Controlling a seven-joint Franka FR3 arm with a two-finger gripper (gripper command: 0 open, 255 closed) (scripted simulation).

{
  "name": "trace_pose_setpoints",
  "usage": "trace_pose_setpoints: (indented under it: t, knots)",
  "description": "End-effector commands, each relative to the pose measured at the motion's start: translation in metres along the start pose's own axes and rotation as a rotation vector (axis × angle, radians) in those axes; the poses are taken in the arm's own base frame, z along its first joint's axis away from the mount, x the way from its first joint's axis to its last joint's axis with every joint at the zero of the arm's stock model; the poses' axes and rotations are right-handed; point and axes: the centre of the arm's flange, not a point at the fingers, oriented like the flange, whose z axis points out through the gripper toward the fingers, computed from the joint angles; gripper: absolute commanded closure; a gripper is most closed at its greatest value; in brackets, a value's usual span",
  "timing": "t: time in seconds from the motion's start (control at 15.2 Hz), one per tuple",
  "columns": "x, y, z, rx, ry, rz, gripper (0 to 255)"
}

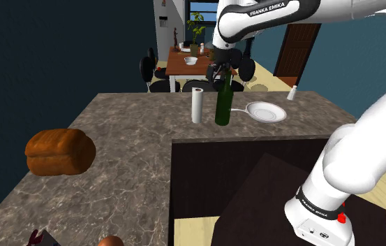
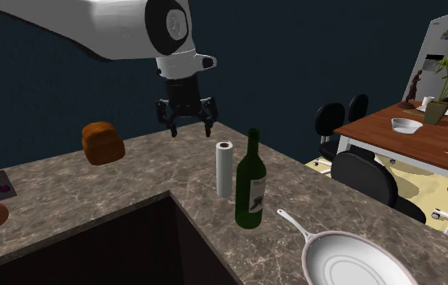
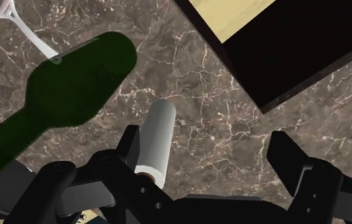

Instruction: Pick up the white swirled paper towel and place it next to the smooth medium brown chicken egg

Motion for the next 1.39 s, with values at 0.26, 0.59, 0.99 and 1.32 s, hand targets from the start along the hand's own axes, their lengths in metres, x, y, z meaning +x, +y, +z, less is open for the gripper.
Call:
trace_pose_setpoints:
  t: [0.26, 0.59, 0.99, 1.32]
  knots:
    - [0.061, 0.029, 0.049, -0.001, -0.01, 0.005, 0]
    - [0.11, 0.051, 0.089, -0.001, -0.019, 0.01, 0]
    - [0.126, 0.059, 0.124, -0.001, -0.022, 0.011, 0]
    - [0.125, 0.059, 0.143, -0.001, -0.022, 0.011, 0]
